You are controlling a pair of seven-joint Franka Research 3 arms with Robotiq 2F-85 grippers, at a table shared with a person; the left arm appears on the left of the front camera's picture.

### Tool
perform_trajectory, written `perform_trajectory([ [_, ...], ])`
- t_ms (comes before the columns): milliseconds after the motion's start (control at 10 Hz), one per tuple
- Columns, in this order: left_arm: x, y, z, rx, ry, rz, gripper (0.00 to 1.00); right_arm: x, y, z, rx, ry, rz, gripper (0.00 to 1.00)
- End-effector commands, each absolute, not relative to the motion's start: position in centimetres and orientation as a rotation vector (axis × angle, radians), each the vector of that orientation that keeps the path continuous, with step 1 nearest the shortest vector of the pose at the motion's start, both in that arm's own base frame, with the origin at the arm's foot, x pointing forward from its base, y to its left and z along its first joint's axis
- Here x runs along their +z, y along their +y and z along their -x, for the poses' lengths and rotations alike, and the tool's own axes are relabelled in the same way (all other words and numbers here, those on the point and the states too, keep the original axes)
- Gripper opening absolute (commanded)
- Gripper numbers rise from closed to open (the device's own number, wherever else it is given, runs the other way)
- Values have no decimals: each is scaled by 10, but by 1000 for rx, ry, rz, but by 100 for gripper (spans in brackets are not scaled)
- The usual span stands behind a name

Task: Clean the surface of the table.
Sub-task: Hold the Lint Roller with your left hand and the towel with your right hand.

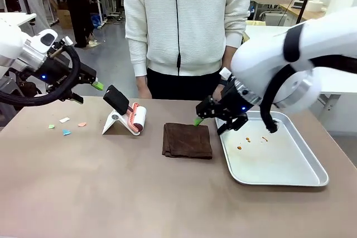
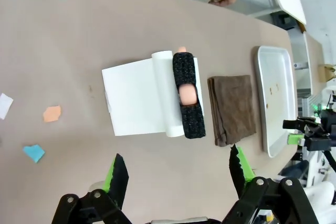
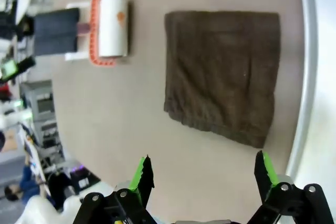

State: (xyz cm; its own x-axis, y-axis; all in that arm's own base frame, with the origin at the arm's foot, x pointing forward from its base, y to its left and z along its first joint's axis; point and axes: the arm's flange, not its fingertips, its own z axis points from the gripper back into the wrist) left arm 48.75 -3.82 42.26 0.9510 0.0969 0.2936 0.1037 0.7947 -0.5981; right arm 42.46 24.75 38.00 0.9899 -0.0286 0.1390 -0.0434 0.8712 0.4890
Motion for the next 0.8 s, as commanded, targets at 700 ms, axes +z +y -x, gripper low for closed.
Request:
perform_trajectory([
  [700,418,-36,-493,-3,-301,655,100,370,263,-421,-91,-117,-469,100],
])
